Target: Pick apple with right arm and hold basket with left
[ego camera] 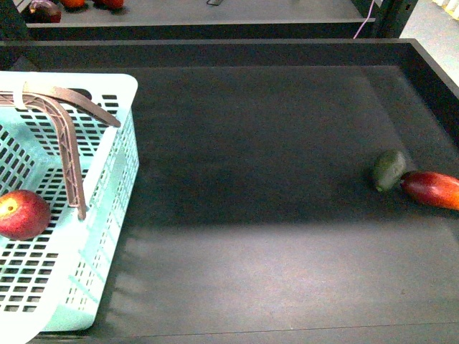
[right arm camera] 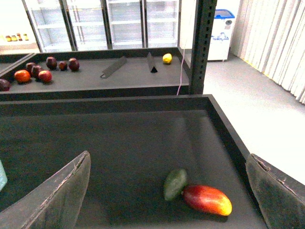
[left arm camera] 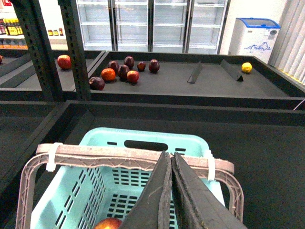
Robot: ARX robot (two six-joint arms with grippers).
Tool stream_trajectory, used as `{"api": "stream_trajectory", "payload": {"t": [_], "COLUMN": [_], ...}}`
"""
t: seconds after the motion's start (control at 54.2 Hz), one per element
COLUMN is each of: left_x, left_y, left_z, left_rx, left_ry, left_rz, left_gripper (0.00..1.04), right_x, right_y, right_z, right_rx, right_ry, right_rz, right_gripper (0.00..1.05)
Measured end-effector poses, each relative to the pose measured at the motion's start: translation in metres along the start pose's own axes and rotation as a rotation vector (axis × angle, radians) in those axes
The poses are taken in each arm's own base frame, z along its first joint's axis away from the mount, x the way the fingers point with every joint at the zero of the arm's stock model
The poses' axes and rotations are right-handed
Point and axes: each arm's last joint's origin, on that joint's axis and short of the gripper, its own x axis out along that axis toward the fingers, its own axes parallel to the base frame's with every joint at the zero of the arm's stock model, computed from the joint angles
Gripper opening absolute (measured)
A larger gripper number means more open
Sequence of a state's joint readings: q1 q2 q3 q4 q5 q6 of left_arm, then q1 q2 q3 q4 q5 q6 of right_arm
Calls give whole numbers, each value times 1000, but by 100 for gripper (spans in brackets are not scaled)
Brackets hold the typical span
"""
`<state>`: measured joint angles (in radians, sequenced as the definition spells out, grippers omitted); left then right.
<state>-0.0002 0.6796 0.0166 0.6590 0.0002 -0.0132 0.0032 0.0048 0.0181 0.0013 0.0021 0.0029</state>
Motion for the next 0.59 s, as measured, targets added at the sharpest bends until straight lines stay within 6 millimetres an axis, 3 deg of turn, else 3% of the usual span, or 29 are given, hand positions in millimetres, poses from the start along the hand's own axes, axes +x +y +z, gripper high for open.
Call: {"api": "stream_trajectory", "payload": {"t": [0.591], "left_x": [-21], "left_y": [0], "left_z": [6], "left_rx": [2], "left_ry": [-18], "left_rz": [0], "left_gripper": [3], "right_x": [0], "right_y": [0], "right_z": [0], "right_rx": [0], "right_ry": [0], "right_rz": [0], "right_gripper": [96]}}
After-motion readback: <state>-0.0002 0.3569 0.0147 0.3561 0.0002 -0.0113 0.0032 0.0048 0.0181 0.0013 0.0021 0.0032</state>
